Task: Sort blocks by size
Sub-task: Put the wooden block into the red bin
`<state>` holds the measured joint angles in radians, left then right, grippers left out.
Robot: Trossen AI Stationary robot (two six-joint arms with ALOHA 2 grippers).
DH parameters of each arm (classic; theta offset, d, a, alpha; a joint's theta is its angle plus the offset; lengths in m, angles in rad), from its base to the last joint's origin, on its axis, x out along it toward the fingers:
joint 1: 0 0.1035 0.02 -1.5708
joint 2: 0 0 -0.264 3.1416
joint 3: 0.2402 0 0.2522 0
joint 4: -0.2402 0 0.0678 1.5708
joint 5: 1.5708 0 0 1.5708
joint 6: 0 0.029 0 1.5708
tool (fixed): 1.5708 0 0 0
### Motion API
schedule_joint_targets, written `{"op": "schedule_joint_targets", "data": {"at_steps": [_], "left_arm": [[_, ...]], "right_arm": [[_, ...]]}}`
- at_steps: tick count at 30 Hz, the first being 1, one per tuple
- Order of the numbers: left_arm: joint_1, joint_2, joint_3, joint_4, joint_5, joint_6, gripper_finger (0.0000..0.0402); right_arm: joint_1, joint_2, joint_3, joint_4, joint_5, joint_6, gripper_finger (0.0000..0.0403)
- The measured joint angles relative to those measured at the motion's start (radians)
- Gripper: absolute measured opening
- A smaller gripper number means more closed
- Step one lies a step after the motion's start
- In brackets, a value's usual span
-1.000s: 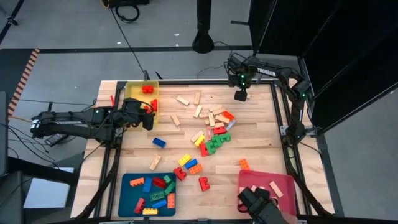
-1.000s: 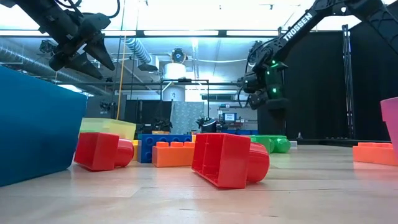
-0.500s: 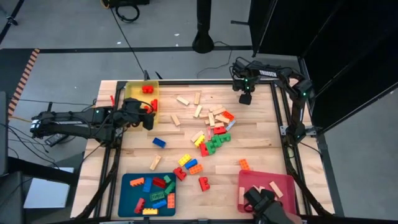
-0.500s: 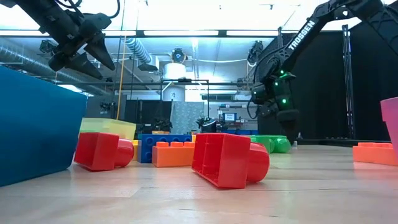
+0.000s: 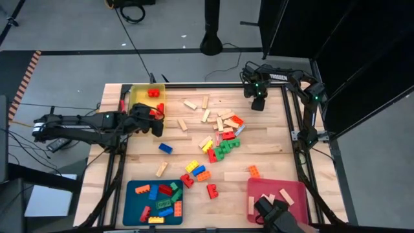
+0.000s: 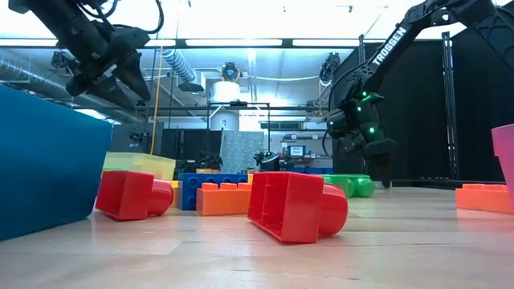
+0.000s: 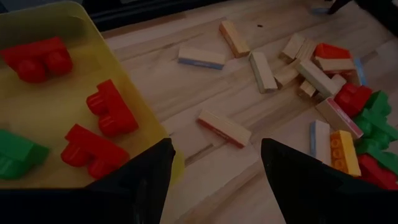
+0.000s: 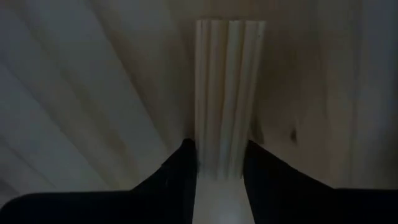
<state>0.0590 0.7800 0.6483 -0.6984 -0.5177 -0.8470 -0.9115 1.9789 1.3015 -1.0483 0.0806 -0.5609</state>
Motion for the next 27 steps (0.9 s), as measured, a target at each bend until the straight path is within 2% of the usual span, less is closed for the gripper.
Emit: {"op": "schedule_joint_targets", "data": {"at_steps": [8, 16, 22, 27], "left_arm": [[0.000, 0.012, 0.000, 0.047, 0.023, -0.003, 0.0253], [0.000, 0.011, 0.000, 0.080, 0.025, 0.005, 0.0253], [0.000, 0.011, 0.000, 0.080, 0.025, 0.006, 0.0253], [0.000, 0.011, 0.000, 0.080, 0.025, 0.008, 0.0253]], "right_arm": [[0.010, 0.000, 0.099, -0.143, -0.003, 0.061, 0.0113], [0.078, -0.056, 0.271, -0.257, -0.142, 0.098, 0.0113], [0.205, -0.150, 0.361, -0.309, -0.173, 0.125, 0.0113], [0.371, -0.265, 0.378, -0.359, -0.188, 0.219, 0.0113]]}}
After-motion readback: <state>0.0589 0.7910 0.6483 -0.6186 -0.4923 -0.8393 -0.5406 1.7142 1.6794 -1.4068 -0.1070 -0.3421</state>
